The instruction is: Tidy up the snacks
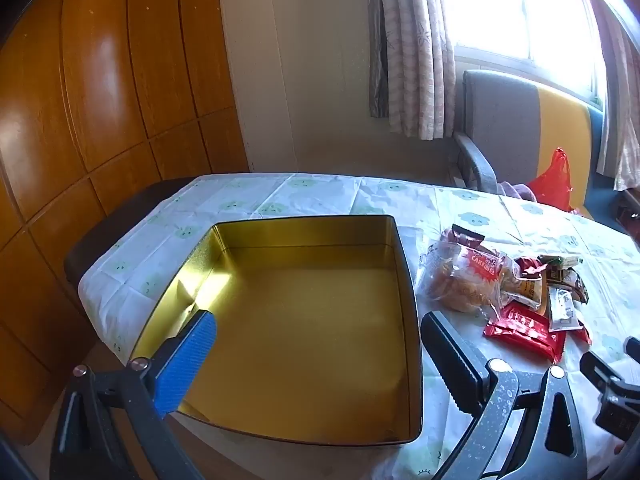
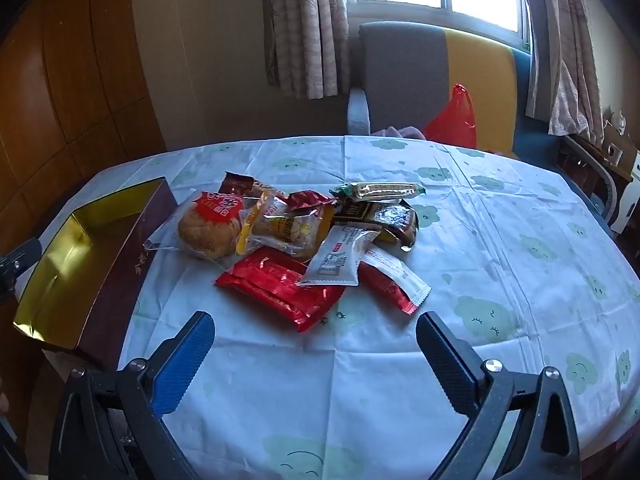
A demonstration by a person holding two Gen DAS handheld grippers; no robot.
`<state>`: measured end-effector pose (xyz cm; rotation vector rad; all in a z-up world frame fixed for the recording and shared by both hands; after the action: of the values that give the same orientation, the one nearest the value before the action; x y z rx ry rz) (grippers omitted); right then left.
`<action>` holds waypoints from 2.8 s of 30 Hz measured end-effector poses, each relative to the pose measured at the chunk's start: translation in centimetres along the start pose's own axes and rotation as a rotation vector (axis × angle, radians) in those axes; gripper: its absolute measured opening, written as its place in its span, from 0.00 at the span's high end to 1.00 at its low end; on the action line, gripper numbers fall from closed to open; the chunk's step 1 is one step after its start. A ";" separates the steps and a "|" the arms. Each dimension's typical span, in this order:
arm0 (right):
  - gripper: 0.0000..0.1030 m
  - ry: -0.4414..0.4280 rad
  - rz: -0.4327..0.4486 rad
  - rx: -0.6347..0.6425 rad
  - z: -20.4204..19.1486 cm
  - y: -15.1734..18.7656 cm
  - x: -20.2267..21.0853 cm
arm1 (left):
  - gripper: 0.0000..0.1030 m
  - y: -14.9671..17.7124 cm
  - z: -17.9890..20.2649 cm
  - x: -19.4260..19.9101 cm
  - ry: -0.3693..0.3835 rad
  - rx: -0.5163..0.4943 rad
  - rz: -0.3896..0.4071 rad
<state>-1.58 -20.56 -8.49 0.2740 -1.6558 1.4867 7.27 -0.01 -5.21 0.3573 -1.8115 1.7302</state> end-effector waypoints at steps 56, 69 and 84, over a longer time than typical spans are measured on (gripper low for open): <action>0.00 0.049 -0.009 0.006 1.8 2.1 -0.5 | 0.00 2.3 6.2 -1.2 0.191 -0.122 -0.100; 0.00 0.064 -0.026 -0.005 2.5 2.8 -0.9 | 0.00 2.0 7.2 -1.0 0.205 -0.142 -0.101; 0.00 0.076 -0.038 -0.016 3.3 3.4 -1.3 | 0.01 1.9 8.7 -0.9 0.235 -0.175 -0.108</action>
<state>-4.53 -23.04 -11.44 0.2366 -1.5929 1.4380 4.86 -8.39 -6.96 0.1685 -1.7237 1.4612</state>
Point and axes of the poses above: each gripper's, at about its wrist camera, not at the fingertips, and x roughly against the way its jaws point, z to its right, y to its underside, the point moved 9 cm from there along -x, roughly the way its jaws point, and after that the axes turned 12 degrees about y, right-handed, at the moved point
